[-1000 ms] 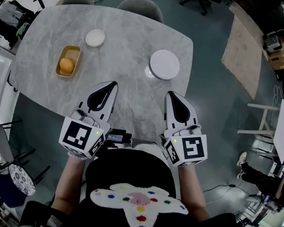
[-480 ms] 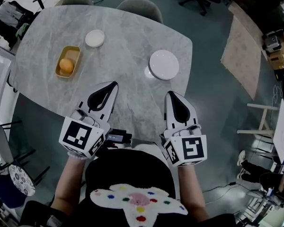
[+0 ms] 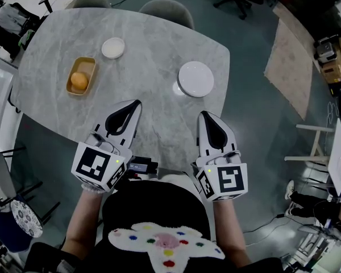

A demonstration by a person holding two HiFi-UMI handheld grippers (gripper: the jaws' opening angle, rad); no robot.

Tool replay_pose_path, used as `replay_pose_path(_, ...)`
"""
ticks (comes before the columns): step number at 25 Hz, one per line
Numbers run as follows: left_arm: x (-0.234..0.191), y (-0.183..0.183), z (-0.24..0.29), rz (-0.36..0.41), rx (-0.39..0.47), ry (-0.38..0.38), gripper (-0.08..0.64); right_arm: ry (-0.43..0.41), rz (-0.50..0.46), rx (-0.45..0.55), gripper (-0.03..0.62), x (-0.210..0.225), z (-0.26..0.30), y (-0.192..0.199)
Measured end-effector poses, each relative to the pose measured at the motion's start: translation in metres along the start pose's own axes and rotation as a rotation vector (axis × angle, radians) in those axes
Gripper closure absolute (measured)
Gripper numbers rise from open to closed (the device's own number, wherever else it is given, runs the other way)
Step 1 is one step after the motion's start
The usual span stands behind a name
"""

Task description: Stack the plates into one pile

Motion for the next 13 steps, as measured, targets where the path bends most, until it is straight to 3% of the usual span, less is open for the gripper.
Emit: replay_pose_path(13, 0.001, 0.0, -0.003, -0.001, -0.009, -0.011, 0.549, -0.041, 0.01, -0.029, 0.589, -0.008, 0.004, 0.011)
Point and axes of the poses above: the fingertips, and each gripper's own axes: z forward along the fingers, x to its right, y out of its underside, the point moved 4 cm from there along -z, backward along the fingers, and after that the axes turned 15 degrees about -z, right-handed, at the moved point
